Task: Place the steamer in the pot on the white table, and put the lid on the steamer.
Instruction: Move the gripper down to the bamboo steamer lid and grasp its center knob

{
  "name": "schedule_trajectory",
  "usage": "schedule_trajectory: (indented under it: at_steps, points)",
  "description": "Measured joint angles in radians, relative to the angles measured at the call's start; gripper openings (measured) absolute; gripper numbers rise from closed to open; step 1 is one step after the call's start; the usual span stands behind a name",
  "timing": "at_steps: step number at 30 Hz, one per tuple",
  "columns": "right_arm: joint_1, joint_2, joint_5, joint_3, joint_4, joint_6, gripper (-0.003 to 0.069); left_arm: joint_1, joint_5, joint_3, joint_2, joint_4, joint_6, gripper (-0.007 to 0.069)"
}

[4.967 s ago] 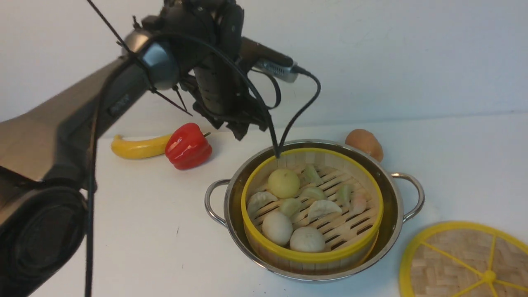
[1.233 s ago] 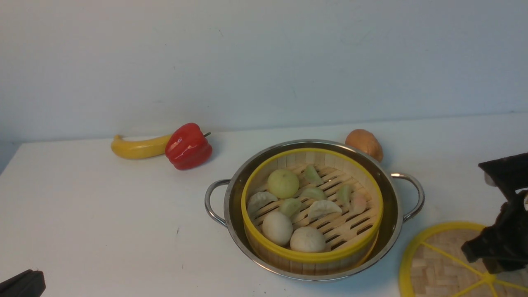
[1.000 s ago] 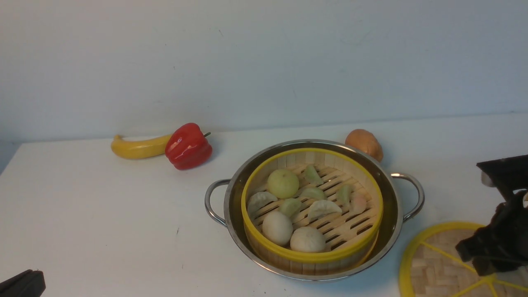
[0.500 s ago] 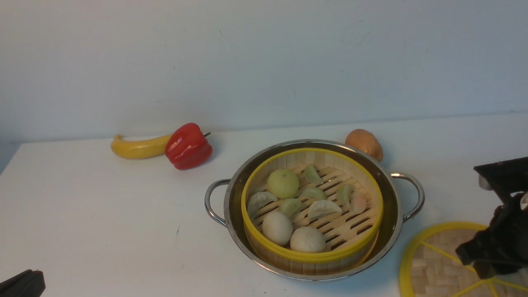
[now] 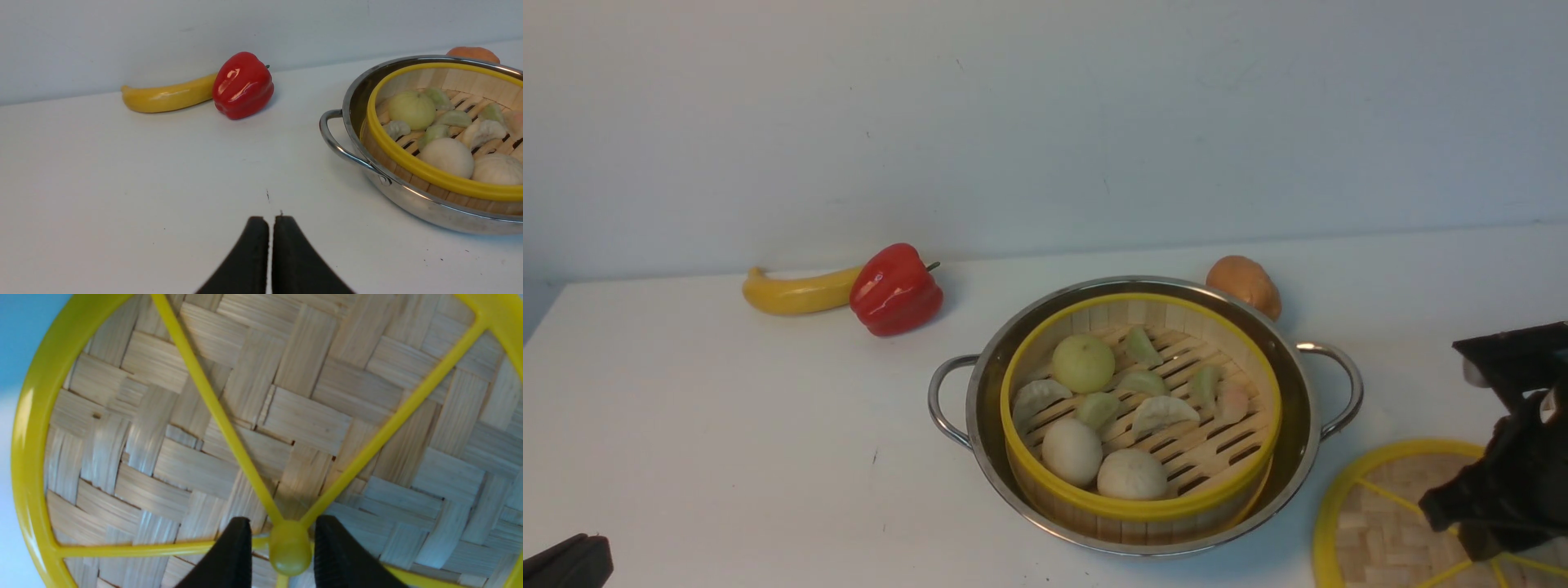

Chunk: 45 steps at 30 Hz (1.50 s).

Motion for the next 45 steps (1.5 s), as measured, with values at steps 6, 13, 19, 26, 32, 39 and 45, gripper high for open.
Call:
schedule_trajectory:
  at_steps: [6,13,19,26,32,39,45]
  points:
    - [0.0,0.0,0.001,0.0,-0.021,0.009,0.0195,0.0,0.0,0.0,0.0,0.0,0.0,0.001]
    - [0.0,0.0,0.002,0.0,-0.021,0.009,0.0197,0.0,0.0,0.0,0.0,0.0,0.001,0.001]
    - [0.0,0.0,0.002,0.0,-0.021,0.009,0.0202,0.0,0.0,0.0,0.0,0.0,0.001,0.001]
    - [0.0,0.0,0.003,0.0,-0.021,0.009,0.0207,0.0,0.0,0.0,0.0,0.001,0.001,0.001]
    - [0.0,0.0,0.003,0.0,-0.021,0.009,0.0213,0.0,0.0,0.0,0.0,0.001,0.001,0.001]
    - [0.0,0.0,0.003,0.0,-0.021,0.0,0.0216,0.0,0.0,0.0,0.0,0.001,0.001,0.001]
    - [0.0,0.0,0.001,0.0,-0.015,0.0,0.022,0.0,0.0,0.0,0.0,0.001,0.001,0.001]
